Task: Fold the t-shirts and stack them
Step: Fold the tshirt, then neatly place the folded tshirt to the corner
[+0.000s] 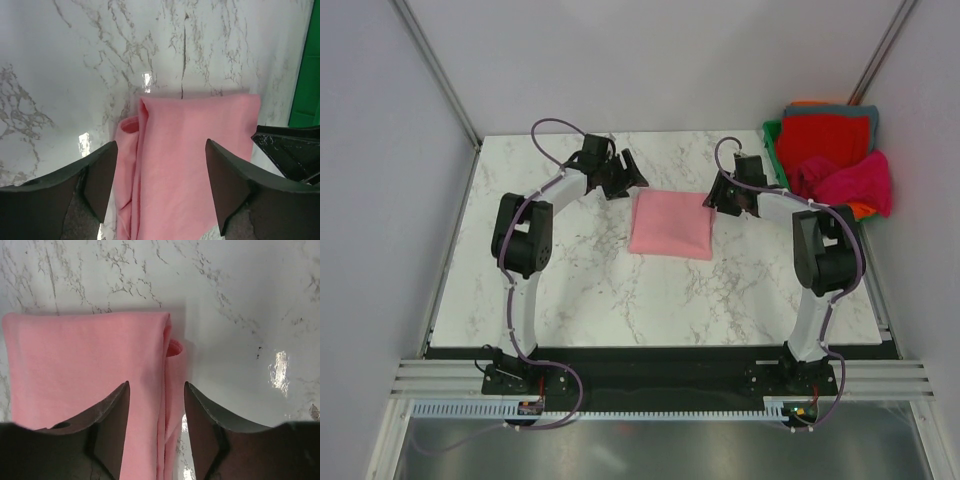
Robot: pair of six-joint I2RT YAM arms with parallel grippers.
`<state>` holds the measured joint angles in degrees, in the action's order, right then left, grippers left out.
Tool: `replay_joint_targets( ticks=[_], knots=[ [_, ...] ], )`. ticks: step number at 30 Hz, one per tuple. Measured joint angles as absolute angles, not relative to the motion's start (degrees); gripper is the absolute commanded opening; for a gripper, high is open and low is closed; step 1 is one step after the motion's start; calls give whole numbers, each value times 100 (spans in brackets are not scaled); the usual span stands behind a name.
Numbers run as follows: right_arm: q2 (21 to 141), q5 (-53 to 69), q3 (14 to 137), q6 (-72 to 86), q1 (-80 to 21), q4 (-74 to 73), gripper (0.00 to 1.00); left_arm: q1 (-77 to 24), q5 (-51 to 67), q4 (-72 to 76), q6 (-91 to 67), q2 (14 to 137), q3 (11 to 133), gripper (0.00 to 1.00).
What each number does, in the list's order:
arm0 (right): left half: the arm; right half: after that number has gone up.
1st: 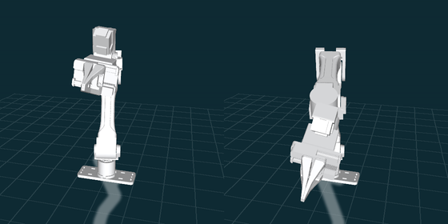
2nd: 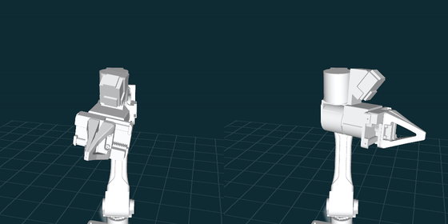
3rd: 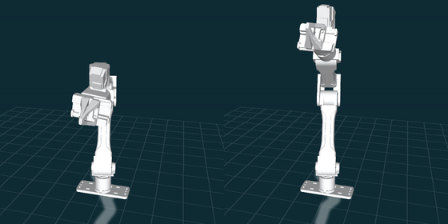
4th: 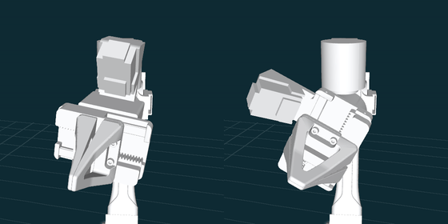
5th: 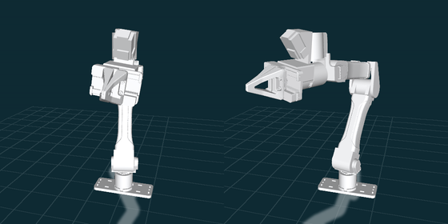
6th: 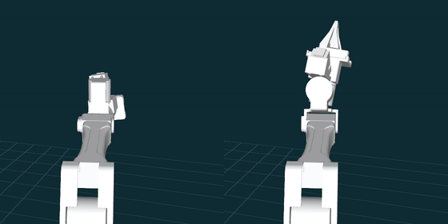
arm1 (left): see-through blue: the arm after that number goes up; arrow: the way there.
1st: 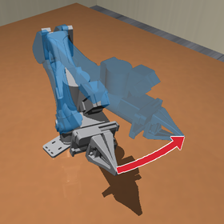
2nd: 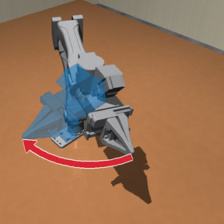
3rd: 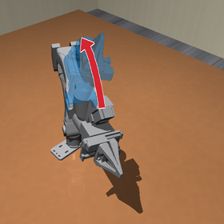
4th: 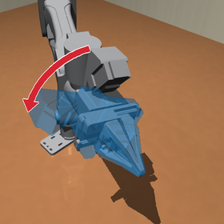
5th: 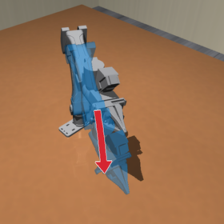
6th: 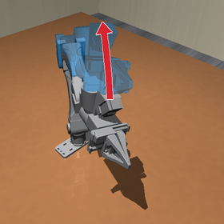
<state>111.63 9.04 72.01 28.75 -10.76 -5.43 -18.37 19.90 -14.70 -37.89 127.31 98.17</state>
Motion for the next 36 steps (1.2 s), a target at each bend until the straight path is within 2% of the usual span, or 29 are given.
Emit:
replay_joint_targets(
  ticks=[4,15,25,36],
  knots=[
    [11148,840,7146,2873,-1074,-580,63,-1852,1761,-1610,-3739,12713,9817,77],
    [10943,718,6945,2888,-1070,-458,56,-1887,1691,-1831,-3656,12584,9533,61],
    [10927,729,6777,2978,-1070,-294,55,-1927,2047,-2005,-3656,12652,9518,58],
    [10726,744,6593,3030,-1070,-38,54,-1946,2174,-2392,-3656,12973,9821,50]
  ],
)
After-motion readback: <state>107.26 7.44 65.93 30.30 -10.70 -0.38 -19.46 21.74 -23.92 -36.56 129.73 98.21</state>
